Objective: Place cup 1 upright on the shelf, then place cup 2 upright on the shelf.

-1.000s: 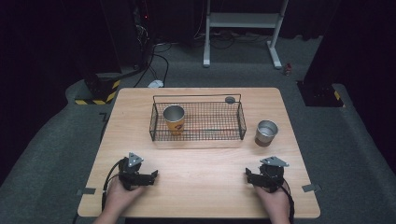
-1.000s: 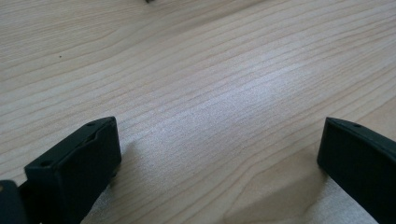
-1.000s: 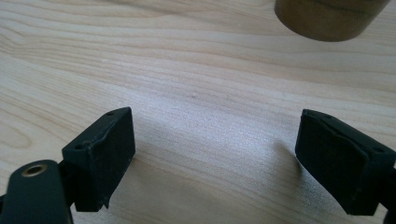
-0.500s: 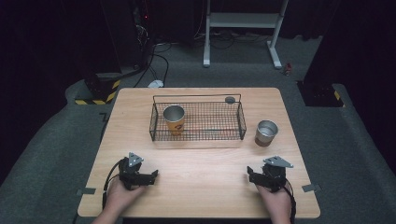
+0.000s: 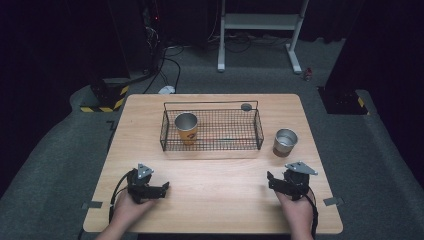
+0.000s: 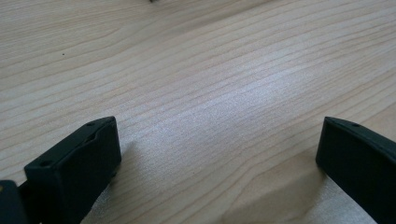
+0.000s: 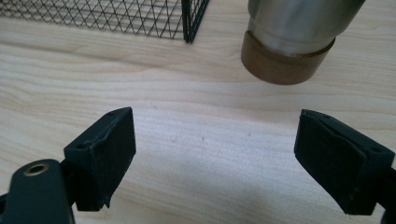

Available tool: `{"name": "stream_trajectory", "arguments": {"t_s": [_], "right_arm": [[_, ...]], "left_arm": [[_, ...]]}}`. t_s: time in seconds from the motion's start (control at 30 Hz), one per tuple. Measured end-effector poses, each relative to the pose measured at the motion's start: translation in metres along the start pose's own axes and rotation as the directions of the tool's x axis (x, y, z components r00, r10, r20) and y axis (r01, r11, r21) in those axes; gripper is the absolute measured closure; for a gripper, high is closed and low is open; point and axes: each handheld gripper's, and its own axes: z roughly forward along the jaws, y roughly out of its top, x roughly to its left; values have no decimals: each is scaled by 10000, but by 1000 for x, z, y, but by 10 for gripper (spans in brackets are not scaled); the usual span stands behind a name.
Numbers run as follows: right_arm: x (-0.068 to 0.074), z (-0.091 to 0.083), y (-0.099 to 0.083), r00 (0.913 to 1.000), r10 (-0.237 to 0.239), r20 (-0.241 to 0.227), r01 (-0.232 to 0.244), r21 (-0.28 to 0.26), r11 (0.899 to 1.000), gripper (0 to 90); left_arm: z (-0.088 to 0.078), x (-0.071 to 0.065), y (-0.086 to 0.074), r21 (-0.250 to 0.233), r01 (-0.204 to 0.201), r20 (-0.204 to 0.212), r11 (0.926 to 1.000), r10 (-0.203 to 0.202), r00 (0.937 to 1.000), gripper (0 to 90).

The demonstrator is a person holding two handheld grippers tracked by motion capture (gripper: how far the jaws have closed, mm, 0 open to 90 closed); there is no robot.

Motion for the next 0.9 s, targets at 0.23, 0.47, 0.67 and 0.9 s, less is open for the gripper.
{"name": "stream_trajectory", "arguments": {"t_s": [0.23, 0.47, 0.67, 0.9], "right_arm": [[-2, 4, 8, 10000, -54, 82, 54, -11, 10000, 127], [-5, 9, 11, 10000, 14, 49, -14, 72, 10000, 119], [-10, 14, 13, 9997, 232, -40, -232, 107, 9997, 108], [-17, 22, 17, 9987, 496, 114, -496, -18, 9988, 101]], "left_arm": [[0, -1, 0, -36, 67, -4, 10000, -67, 10000, 2], [0, 0, 0, -10, 27, -1, 10000, -27, 10000, 2], [1, 0, 0, -27, 44, -1, 10000, -44, 10000, 2], [0, 0, 0, -26, 39, -1, 10000, -39, 10000, 3]]}}
